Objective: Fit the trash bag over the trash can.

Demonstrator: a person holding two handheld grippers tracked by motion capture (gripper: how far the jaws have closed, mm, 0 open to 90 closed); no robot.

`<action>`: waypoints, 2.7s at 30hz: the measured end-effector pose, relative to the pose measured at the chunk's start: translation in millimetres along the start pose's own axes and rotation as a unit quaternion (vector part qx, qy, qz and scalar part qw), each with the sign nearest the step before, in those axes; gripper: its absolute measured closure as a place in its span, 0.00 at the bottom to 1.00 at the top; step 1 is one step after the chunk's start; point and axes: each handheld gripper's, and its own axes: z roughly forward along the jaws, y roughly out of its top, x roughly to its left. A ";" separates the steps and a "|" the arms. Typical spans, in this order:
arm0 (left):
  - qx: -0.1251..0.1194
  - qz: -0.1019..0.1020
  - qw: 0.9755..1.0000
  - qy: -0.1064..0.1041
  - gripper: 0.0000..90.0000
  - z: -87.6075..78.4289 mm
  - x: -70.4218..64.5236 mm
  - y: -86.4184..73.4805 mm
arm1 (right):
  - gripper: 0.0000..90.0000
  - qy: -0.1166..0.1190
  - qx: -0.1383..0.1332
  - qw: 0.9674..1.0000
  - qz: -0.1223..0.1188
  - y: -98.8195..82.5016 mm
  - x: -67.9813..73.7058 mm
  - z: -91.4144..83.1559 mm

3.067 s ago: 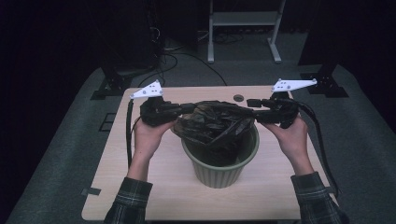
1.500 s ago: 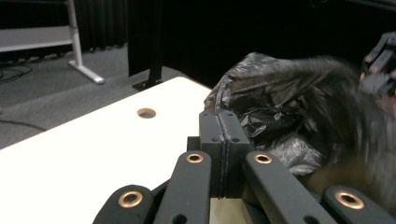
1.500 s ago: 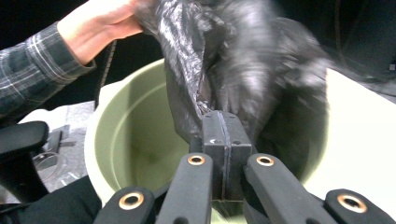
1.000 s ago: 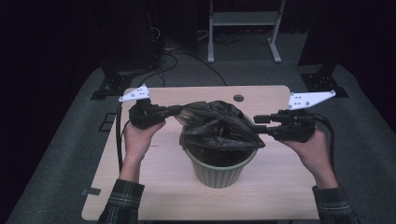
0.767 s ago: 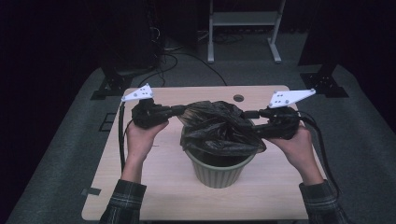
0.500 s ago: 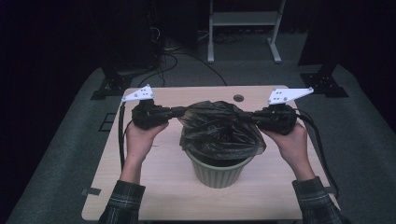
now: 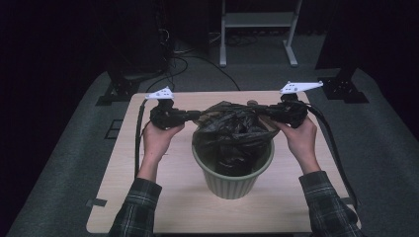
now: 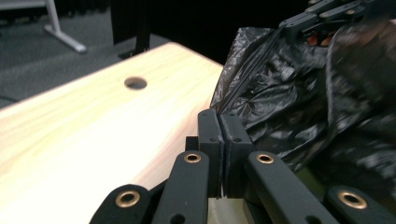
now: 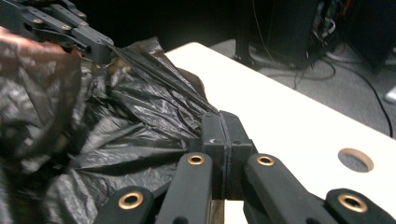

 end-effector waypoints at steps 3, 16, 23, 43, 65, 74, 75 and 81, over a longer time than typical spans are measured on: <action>0.017 -0.012 1.000 0.000 0.98 10.0 5.8 -7.4 | 1.00 -0.003 0.011 1.000 0.013 -8.2 -6.1 6.7; 0.068 -0.018 0.997 -0.013 0.98 25.2 7.9 -34.8 | 0.98 -0.005 0.054 0.998 0.028 -43.0 -11.9 19.1; 0.056 -0.011 0.998 -0.009 0.93 13.6 4.5 -30.0 | 0.71 -0.033 0.005 0.999 0.035 -31.2 -17.4 -7.9; 0.043 -0.014 0.999 -0.013 0.93 4.5 2.4 -27.7 | 0.47 0.090 -0.067 0.993 -0.038 24.0 37.6 -34.1; 0.047 -0.022 0.999 -0.005 0.98 -10.0 7.5 -40.7 | 1.00 0.139 -0.021 0.988 -0.061 -26.9 39.9 -71.7; 0.047 -0.039 0.998 0.004 0.98 -16.6 13.6 -48.5 | 1.00 0.129 -0.015 0.991 -0.031 -76.2 26.7 -99.2; 0.046 -0.039 0.998 0.005 0.97 -16.7 13.6 -48.7 | 1.00 0.131 -0.015 0.991 -0.025 -80.1 24.9 -99.0; 0.028 -0.029 0.999 0.025 0.76 -30.3 8.1 -45.2 | 0.83 0.130 -0.030 0.991 -0.017 -79.7 25.9 -97.0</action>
